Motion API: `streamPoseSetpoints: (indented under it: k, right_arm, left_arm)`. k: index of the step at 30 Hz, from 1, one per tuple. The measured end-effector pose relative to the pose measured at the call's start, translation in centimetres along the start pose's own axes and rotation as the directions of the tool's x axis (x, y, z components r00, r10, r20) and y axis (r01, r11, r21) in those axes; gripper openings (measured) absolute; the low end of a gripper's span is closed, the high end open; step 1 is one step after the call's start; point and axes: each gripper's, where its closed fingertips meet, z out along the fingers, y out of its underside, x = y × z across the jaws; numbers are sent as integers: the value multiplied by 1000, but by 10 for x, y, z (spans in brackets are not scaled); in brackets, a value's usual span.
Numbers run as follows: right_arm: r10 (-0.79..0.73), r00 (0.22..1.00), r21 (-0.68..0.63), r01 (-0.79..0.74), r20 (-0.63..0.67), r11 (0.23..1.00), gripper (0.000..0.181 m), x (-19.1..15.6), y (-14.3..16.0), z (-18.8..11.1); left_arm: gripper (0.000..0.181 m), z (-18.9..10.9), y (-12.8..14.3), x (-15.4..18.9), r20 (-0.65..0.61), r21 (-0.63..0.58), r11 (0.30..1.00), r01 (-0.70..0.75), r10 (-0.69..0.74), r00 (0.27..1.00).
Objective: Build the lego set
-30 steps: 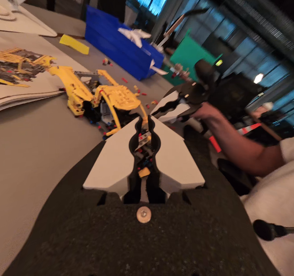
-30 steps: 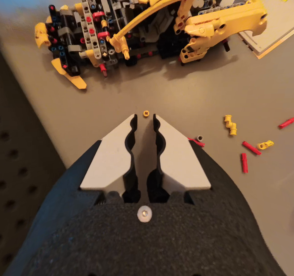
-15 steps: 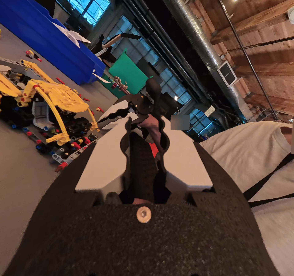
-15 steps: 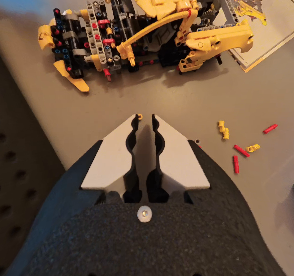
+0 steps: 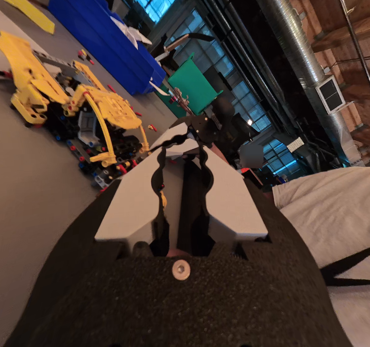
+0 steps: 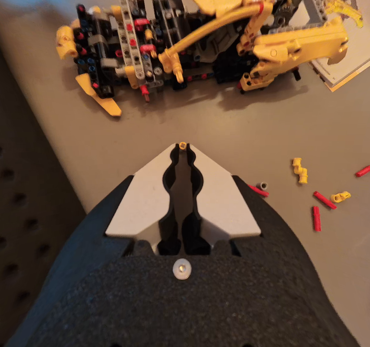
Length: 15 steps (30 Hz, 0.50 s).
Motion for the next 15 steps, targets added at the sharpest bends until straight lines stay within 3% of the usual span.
streamPoseSetpoints:
  k: [3, 5, 7, 9, 11, 15]
  right_arm:
    - [-85, 996, 252, 72, 42, 965, 5, -27, -57, -18]
    - [-191, 981, 494, 152, 28, 856, 5, -59, -110, -40]
    - [-240, 971, 650, 193, -17, 735, 5, -82, -152, -58]
    - [-279, 960, 701, 214, -22, 680, 5, -99, -176, -60]
    - [-303, 951, 731, 254, -67, 633, 5, -104, -190, -59]
    - [-299, 951, 769, 247, -77, 589, 5, -101, -199, -64]
  left_arm:
    - [33, 5, 11, 17, -95, -59, 996, 62, -67, 993]
    - [32, 5, 9, 37, -221, -64, 991, 118, -129, 967]
    - [27, -1, 2, 57, -357, -48, 983, 177, -183, 916]
    - [11, -8, -4, 70, -475, -48, 969, 242, -235, 848]
    - [10, -12, -8, 77, -553, -61, 954, 293, -277, 786]
    - [11, -15, -8, 85, -588, -53, 963, 265, -245, 771]
